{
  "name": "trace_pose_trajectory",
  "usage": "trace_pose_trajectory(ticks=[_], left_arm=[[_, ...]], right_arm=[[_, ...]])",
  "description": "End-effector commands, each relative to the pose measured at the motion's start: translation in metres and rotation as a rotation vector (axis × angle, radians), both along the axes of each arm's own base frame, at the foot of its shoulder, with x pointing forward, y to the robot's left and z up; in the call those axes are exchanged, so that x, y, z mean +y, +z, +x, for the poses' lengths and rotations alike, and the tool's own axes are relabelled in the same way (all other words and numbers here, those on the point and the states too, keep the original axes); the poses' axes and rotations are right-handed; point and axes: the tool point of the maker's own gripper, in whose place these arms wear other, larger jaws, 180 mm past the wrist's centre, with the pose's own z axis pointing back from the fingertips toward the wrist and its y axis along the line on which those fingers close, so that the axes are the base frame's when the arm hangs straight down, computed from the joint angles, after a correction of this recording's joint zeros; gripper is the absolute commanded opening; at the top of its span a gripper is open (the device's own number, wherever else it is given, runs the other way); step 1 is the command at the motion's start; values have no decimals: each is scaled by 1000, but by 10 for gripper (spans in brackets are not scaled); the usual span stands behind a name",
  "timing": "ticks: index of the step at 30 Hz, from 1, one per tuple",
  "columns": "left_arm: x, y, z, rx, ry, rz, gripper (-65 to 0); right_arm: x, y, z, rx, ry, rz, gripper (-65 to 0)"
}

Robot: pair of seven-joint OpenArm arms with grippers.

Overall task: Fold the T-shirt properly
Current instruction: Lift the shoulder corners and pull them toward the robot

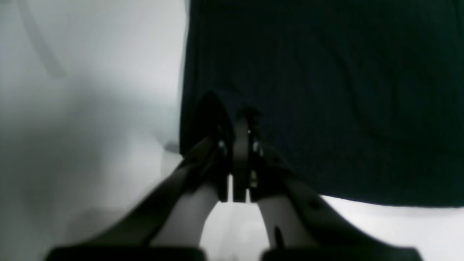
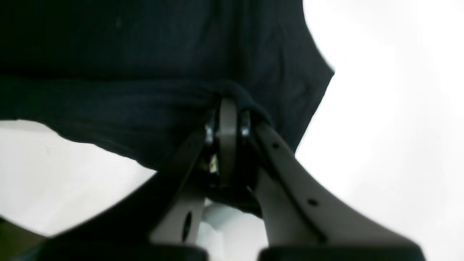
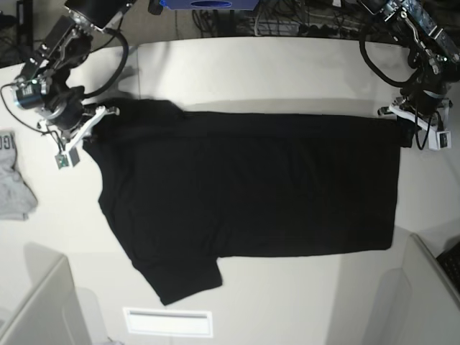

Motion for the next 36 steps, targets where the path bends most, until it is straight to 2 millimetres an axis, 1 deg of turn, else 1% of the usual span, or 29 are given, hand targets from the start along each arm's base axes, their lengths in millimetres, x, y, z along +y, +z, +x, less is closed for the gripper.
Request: trace_pose_trajectory(ticks=[1,5,9,10,12,14,17,20,26,29,31,34,36], left_arm=[[5,9,7,-36,10,9,-650],[6,-1,13,-30,32,-36,-650],[8,-7,17,-25,42,-63,-650],[8,-8,18,-25,42,-64,-650],[8,-6,19,-30,42,-62,-650],[8,-6,19,-30,42,-62,-650],[9,-6,19,-31,43,-63,-650],[12,-6,19,-30,74,-74,-650],[14,6,36,-77,99,-90,-650],[12,10,45,-95,97,-98,-650],[5,5,53,-77,67,-105,-650],[5,-10,59,-13,50,-69,-650],[7,-14,64,0,56,-70,-650]], right_arm=[[-5,10,14,-44,-1,-10,-650],[-5,3,31,-28,-9,11,-650],[0,3,49,-37,-4,45,-650],[4,4,54,-42,10,50,-650],[17,5,64,-48,56,57,-650],[25,8,73,-56,81,63,-650],[34,8,87,-63,54,113,-650],[50,11,103,-98,85,140,-650],[62,4,120,-73,135,160,-650],[64,8,130,-101,131,177,-650],[63,10,136,-111,106,191,-650],[63,12,144,-124,81,209,-650],[65,10,147,-121,79,223,-650]])
